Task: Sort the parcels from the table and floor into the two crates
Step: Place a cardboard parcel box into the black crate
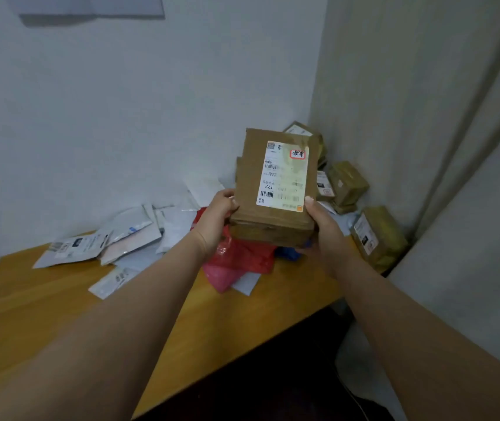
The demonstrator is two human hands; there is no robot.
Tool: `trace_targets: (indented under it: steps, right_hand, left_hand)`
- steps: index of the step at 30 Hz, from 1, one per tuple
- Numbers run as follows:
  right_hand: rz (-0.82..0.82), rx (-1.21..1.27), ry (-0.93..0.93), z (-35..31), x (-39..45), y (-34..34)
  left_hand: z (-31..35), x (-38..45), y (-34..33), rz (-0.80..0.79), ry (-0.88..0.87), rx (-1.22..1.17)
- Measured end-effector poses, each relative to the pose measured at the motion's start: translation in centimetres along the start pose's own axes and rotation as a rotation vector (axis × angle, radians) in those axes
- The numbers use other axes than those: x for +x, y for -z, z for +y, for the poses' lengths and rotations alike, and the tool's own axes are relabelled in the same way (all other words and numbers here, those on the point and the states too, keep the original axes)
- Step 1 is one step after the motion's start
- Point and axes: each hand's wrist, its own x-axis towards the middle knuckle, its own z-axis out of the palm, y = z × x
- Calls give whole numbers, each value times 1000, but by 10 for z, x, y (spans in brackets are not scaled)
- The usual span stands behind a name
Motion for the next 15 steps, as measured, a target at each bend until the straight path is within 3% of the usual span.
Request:
trace_targets:
  steps: [3,6,9,15]
  right_hand:
    - [-28,12,27,9,-13,15]
    - [-98,30,-51,24,-21,14]
    - [-206,-143,-171,37,-26,2]
    - [-191,-183,-206,47,-20,-50]
  left_hand:
    - [-19,-18,-8,-8,-10,120]
    - [-26,-38,-6,84,-34,119]
    - [-23,-59,12,171,-82,193]
    - [-9,-110,75,226,-56,473]
